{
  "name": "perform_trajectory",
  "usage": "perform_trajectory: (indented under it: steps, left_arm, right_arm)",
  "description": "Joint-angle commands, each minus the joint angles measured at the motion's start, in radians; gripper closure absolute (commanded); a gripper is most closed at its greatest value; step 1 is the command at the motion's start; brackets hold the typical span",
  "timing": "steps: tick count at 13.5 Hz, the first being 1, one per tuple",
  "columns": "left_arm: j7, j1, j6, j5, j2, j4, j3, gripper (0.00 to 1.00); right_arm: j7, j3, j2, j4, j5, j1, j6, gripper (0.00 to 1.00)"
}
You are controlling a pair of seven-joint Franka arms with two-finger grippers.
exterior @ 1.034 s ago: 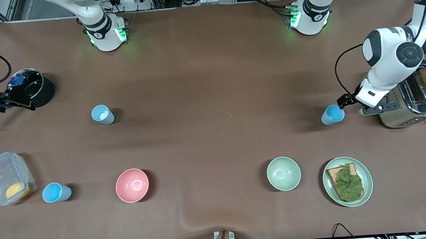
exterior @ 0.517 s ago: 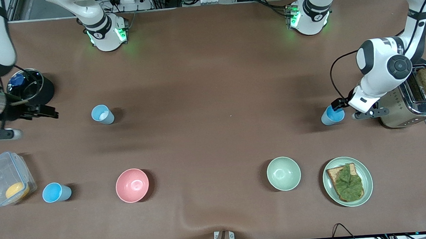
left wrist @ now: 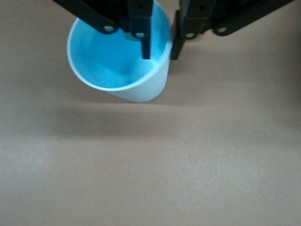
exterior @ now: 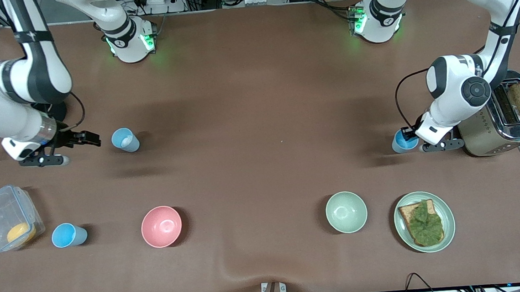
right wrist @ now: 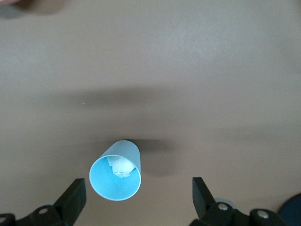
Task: Stack blue cups with both arms
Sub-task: 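Grasp the blue cup with the left gripper while the right gripper reaches another cup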
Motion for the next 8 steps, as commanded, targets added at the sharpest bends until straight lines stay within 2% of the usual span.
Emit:
perform_trajectory:
  steps: [1, 5, 8]
  left_arm:
    - [-0.005, -0.005, -0.002, -0.019, 0.008, 0.048, -0.007, 1.00]
    - [-0.010, -0.001, -0.032, -0.020, -0.012, 0.102, -0.030, 1.00]
    - [-0.007, 0.002, -0.201, -0.022, -0.009, 0.230, -0.033, 1.00]
  right_arm:
    - [-0.003, 0.003, -0.034, -0.085, -0.017, 0.012, 0.062, 0.00]
    - [-0.004, 0.003, 0.019, -0.128, -0.017, 0.012, 0.158, 0.00]
    - [-0.016, 0.003, 0.041, -0.148, -0.017, 0.012, 0.187, 0.00]
